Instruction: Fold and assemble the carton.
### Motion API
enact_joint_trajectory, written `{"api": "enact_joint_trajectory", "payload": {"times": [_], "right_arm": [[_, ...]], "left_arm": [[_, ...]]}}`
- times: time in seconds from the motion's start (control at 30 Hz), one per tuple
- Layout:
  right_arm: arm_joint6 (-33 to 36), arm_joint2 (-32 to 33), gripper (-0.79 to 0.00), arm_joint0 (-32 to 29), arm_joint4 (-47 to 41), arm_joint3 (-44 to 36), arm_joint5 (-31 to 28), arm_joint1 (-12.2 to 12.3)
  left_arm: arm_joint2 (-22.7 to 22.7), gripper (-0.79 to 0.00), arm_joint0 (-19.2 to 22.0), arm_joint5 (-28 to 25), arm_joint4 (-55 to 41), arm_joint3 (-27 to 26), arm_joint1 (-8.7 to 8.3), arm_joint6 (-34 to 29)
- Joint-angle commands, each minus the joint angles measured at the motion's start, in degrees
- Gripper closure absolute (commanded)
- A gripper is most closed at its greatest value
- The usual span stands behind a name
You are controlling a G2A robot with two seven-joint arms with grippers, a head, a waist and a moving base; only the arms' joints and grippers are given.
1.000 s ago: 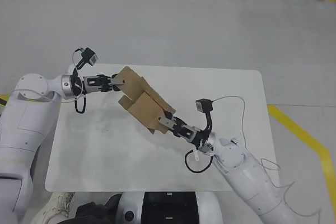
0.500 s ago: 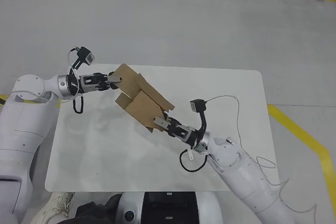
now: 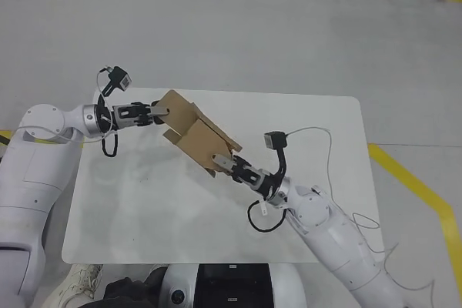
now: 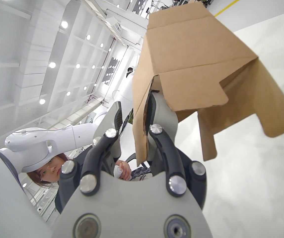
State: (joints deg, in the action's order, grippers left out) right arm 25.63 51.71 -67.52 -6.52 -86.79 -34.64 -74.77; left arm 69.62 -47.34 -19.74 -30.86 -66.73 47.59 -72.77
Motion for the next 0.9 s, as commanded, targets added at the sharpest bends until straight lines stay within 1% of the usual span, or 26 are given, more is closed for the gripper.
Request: {"api": "enact_joint_trajectory", "payload": {"times": [0.0, 0.03, 0.23, 0.33, 0.37, 0.4, 0.43, 0.57, 0.7, 0.83, 0.87], "right_arm": [[0.1, 0.2, -0.052, 0.0, -0.2, -0.1, 0.0, 0.0], [0.1, 0.3, 0.000, 0.0, -0.3, -0.1, -0.1, 0.0], [0.6, 1.3, 0.000, -0.2, -0.7, -0.2, -0.4, 0.1], [1.4, 1.8, 0.000, -0.4, -1.4, -0.4, -0.3, 0.2], [1.9, 1.9, 0.000, -0.4, -1.8, -0.5, -0.3, 0.2], [2.6, 2.0, 0.000, -0.4, -2.0, -0.5, -0.2, 0.2], [3.2, 2.1, 0.000, -0.4, -2.4, -0.6, -0.1, 0.3], [5.5, 2.9, 0.000, -0.3, -3.3, -0.6, 0.6, 0.5], [7.6, 4.6, 0.000, -0.2, -2.9, -1.2, 1.7, 1.0], [10.8, 6.5, 0.000, 0.0, 0.5, -2.8, 4.4, 1.7], [11.6, 7.0, 0.000, 0.0, 1.6, -3.3, 5.4, 1.9]], "left_arm": [[0.2, 0.000, -0.3, -0.1, 0.5, -0.4, -0.04, 0.4], [0.3, 0.000, -0.5, 0.0, 0.5, -0.6, -0.05, 0.4], [1.1, 0.000, -1.6, -0.4, 0.6, -1.6, -0.15, 0.4], [1.7, 0.000, -2.1, -0.7, -0.2, -1.8, -0.27, -0.8], [2.1, -0.080, -2.2, -0.8, -0.4, -1.5, -0.36, -1.4], [2.6, -0.385, -2.2, -1.0, -0.5, -1.1, -0.47, -1.5], [3.1, -0.785, -2.2, -0.9, -0.9, -0.6, -0.55, -1.8], [5.5, -0.785, -1.9, -0.2, -4.2, 1.6, -0.92, -4.1], [8.5, -0.785, -1.6, -0.6, -5.0, 2.8, -1.60, -5.9], [11.0, -0.785, -2.0, -0.8, -5.6, 1.0, -2.38, -11.0], [11.2, -0.785, -2.2, 0.1, -5.3, -0.8, -2.57, -11.9]]}}
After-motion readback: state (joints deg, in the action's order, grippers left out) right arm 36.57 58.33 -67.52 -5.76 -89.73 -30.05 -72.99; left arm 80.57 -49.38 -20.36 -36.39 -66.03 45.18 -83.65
